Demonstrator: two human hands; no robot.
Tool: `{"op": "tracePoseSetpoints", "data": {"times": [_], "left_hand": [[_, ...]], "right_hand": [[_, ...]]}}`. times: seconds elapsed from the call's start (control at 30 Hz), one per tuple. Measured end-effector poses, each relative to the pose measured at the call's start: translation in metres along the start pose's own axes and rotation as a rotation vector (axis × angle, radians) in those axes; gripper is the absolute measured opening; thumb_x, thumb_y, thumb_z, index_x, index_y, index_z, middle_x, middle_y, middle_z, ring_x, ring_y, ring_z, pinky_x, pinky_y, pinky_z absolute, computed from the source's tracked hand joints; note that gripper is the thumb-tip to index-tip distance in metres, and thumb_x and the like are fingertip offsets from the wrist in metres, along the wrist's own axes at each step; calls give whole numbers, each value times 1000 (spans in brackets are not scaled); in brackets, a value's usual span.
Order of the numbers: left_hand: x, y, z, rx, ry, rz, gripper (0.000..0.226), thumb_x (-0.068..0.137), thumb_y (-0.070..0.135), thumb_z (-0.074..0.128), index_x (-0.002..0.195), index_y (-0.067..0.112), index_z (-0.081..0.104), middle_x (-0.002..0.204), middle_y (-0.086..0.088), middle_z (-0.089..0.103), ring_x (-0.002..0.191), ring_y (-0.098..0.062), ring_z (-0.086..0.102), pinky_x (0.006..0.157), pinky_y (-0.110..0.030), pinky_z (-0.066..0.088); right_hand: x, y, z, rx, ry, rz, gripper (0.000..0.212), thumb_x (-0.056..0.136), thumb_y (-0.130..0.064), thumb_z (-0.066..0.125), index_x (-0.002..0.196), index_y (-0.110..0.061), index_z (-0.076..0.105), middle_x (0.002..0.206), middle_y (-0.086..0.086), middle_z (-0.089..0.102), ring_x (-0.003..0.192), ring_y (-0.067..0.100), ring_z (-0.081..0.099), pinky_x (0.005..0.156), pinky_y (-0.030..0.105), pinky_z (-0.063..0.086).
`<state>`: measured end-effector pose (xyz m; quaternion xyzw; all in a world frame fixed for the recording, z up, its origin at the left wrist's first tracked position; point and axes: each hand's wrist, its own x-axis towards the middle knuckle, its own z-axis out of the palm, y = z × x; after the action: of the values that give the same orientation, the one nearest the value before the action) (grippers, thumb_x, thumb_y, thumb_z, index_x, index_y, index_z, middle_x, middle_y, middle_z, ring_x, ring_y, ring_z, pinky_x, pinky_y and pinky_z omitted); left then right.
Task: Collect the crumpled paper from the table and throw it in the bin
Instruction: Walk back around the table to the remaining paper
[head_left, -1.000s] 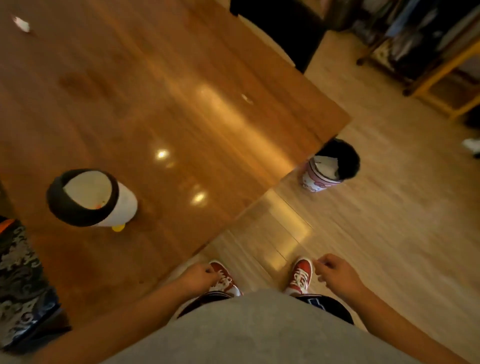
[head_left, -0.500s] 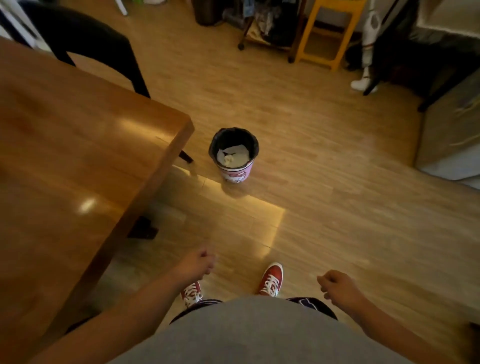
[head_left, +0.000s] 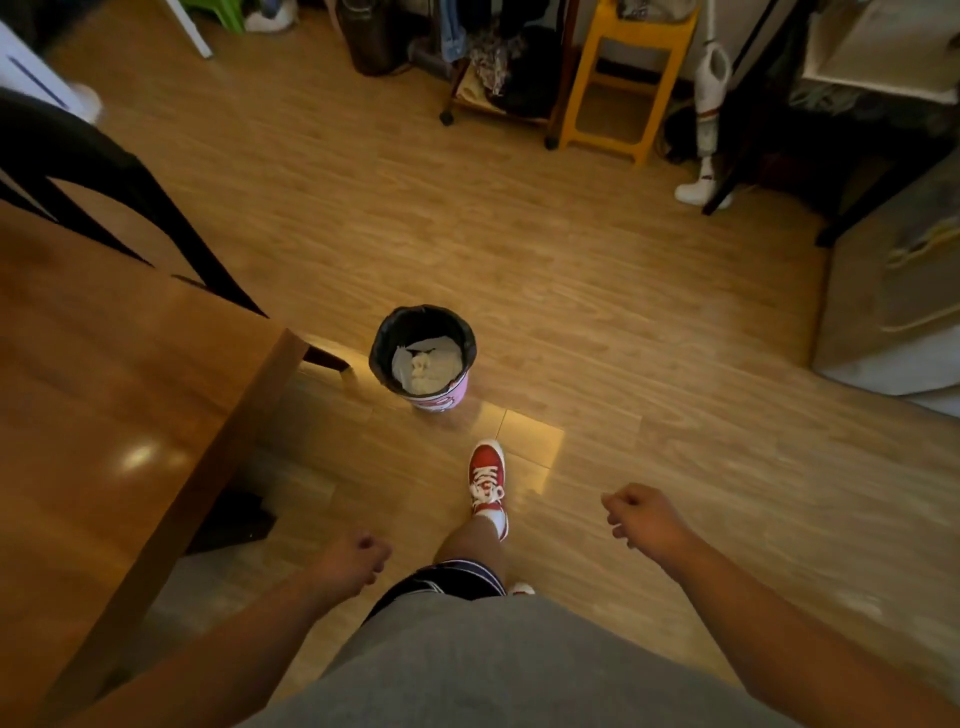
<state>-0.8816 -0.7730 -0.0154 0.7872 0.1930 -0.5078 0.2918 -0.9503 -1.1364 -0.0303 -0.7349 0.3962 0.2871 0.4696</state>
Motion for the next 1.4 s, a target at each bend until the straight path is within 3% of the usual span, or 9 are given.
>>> {"op": "tracePoseSetpoints", "data": {"times": [0.23, 0.4, 0.53, 0.63, 0.87, 1.07, 1.2, 1.33, 1.4], "left_hand": [[62, 96, -55, 66, 25, 53, 21, 95, 23, 55, 91, 3, 59, 82, -9, 60, 68, -17, 54, 57, -25, 42], [92, 200, -93, 180, -22, 137, 24, 93, 33, 55, 86, 10, 60, 87, -10, 65, 77, -20, 60, 67, -30, 45], [118, 295, -99, 218, 13, 198, 27, 89, 39, 57, 87, 13, 59, 85, -10, 65, 77, -23, 63, 64, -31, 46], [136, 363, -98, 160, 9, 252, 24, 89, 38, 57, 83, 14, 57, 80, -10, 63, 77, -28, 63, 70, -39, 50], [160, 489, -98, 33, 12, 317, 33, 91, 37, 56, 94, 5, 61, 96, -16, 66, 92, -30, 65, 73, -37, 48], [172, 507, -123, 4, 88, 195, 25, 89, 43, 54, 86, 19, 63, 85, -4, 69, 83, -22, 66, 72, -39, 51], [180, 480, -140, -166, 187, 16, 27, 91, 27, 58, 80, 2, 59, 81, -15, 66, 77, -29, 64, 76, -47, 53], [185, 456, -158, -303, 205, -140, 22, 94, 23, 57, 92, 3, 63, 82, -13, 64, 71, -21, 59, 61, -29, 45], [194, 447, -167, -374, 195, -183, 23, 95, 22, 55, 95, 0, 61, 82, -14, 62, 68, -21, 57, 60, -28, 44]], "right_hand": [[79, -93, -58, 4, 1, 11, 26, 92, -35, 59, 87, -10, 66, 88, 9, 70, 75, 21, 67, 63, 34, 50], [103, -122, -117, 14, 63, 80, 27, 94, -28, 58, 90, -2, 63, 88, 14, 68, 71, 24, 63, 61, 34, 47], [127, -130, -161, 8, 96, 130, 24, 94, -20, 59, 85, 2, 62, 79, 16, 63, 66, 26, 57, 56, 29, 43], [157, -134, -195, 7, 105, 171, 23, 92, -18, 61, 79, 0, 61, 75, 15, 61, 62, 25, 55, 52, 28, 41], [253, -177, -275, -141, 50, 182, 27, 91, -30, 61, 77, -6, 63, 80, 17, 70, 69, 31, 63, 63, 34, 45], [325, -293, -319, -351, -82, 16, 28, 93, -35, 56, 85, -9, 65, 87, 13, 70, 83, 30, 67, 74, 37, 52], [366, -389, -307, -442, -165, -115, 26, 92, -35, 58, 82, -11, 64, 87, 13, 71, 84, 31, 67, 79, 41, 52], [410, -485, -268, -565, -249, -239, 27, 91, -32, 61, 82, -7, 65, 92, 15, 69, 88, 31, 66, 81, 38, 51], [425, -531, -242, -619, -286, -284, 24, 90, -30, 61, 78, -10, 62, 92, 17, 69, 88, 32, 66, 81, 39, 51]]}}
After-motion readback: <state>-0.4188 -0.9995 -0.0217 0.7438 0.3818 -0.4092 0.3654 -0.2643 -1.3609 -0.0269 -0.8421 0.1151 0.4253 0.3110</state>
